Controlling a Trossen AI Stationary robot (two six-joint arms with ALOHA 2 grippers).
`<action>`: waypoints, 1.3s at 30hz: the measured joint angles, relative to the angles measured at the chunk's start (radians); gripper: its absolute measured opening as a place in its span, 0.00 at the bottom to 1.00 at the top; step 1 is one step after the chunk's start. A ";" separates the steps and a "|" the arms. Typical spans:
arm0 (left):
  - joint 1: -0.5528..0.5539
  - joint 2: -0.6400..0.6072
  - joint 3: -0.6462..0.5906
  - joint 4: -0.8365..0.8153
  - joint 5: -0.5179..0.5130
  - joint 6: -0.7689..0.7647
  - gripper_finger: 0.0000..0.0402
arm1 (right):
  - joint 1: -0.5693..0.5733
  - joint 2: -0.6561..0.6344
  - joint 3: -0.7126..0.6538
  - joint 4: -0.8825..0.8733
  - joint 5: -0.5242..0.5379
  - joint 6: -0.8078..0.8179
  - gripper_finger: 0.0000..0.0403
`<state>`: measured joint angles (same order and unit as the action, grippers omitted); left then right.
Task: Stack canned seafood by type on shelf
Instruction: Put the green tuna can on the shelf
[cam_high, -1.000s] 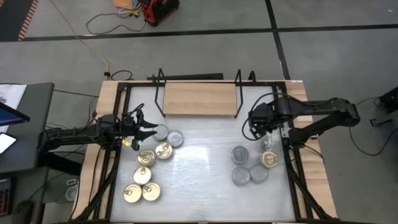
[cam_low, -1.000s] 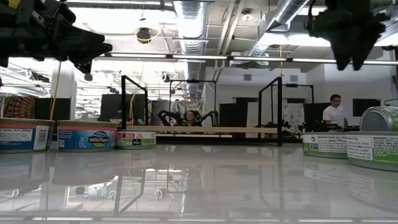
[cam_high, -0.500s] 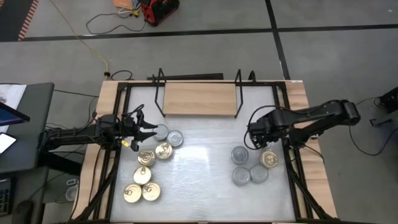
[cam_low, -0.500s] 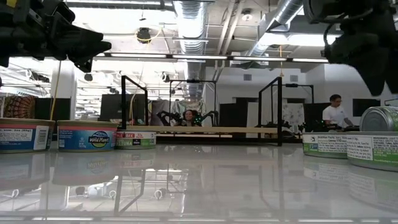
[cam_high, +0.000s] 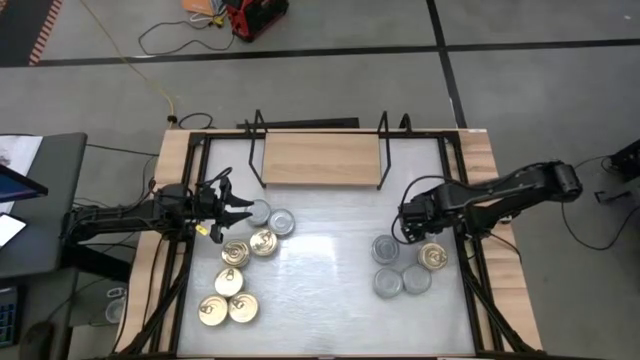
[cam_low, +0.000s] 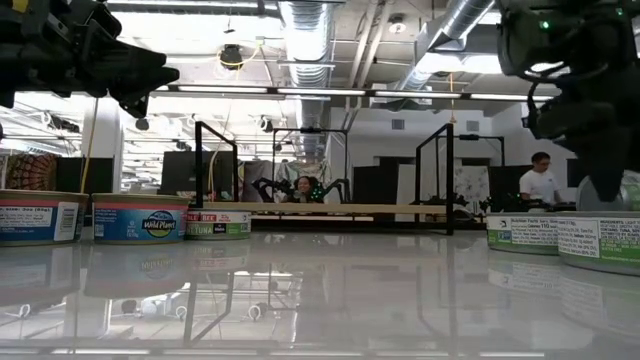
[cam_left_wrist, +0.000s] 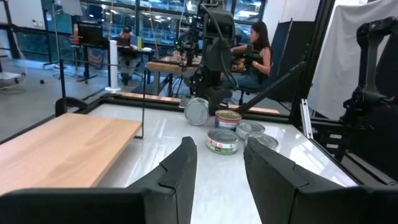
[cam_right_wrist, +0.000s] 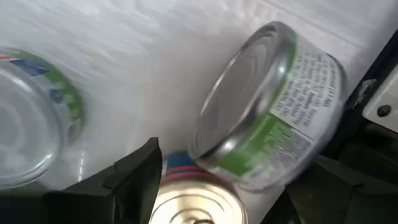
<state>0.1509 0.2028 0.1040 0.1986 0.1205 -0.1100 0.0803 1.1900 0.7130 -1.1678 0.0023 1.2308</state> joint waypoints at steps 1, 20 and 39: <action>0.000 0.000 0.000 0.000 0.000 -0.005 0.31 | -0.003 0.002 -0.012 0.008 0.001 0.002 0.82; 0.000 0.000 0.000 0.001 -0.001 -0.007 0.31 | 0.008 0.009 -0.036 0.039 0.102 0.003 0.51; 0.000 0.000 0.000 0.010 -0.062 -0.047 0.31 | 0.117 0.009 0.166 0.597 0.486 -0.861 0.41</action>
<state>0.1511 0.2025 0.1040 0.2091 0.0581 -0.1566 0.1977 1.1992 0.8791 -0.5708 0.4881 0.3697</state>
